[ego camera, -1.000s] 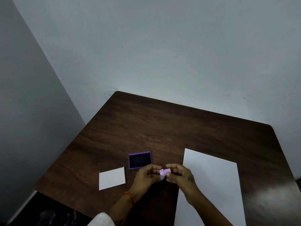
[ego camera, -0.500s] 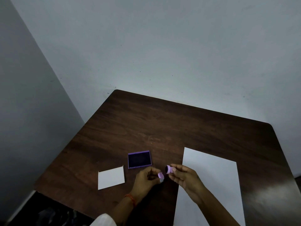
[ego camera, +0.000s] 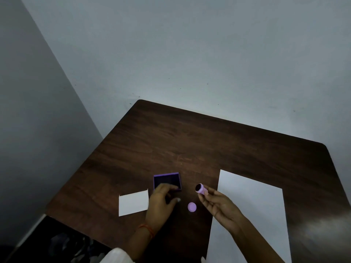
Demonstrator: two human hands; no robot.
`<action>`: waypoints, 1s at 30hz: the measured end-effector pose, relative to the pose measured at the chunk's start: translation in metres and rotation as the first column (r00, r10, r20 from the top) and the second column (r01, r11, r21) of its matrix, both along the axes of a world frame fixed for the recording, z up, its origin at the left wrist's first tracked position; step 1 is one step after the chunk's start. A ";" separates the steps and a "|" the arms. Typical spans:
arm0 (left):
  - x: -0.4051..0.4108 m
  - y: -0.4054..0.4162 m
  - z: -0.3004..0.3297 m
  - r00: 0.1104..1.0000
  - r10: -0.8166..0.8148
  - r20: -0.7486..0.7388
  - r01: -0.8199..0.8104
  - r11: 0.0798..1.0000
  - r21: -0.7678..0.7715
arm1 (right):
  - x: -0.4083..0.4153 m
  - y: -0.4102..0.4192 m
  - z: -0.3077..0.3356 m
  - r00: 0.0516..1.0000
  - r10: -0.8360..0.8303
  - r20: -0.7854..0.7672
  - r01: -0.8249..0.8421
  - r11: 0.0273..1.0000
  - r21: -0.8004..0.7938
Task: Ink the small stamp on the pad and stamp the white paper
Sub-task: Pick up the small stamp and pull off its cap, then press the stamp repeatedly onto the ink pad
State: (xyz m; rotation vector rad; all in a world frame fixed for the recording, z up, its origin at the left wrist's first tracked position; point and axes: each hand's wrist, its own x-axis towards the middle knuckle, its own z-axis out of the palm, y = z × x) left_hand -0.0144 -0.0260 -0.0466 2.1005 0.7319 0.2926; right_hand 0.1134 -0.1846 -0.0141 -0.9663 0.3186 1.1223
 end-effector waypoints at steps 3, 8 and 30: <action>-0.008 0.026 0.004 0.988 0.144 0.063 -0.154 0.965 0.210 | -0.001 0.015 0.004 1.000 0.015 -0.012 -0.015 1.000 0.018; -0.018 0.060 -0.002 0.995 0.079 -0.054 -0.068 0.981 0.182 | -0.005 0.041 0.014 0.994 0.031 -0.107 -0.019 0.994 0.112; -0.011 0.087 -0.027 0.984 -0.129 -0.123 0.144 0.982 0.124 | -0.010 0.089 0.019 0.990 0.042 -0.133 -0.026 0.992 0.124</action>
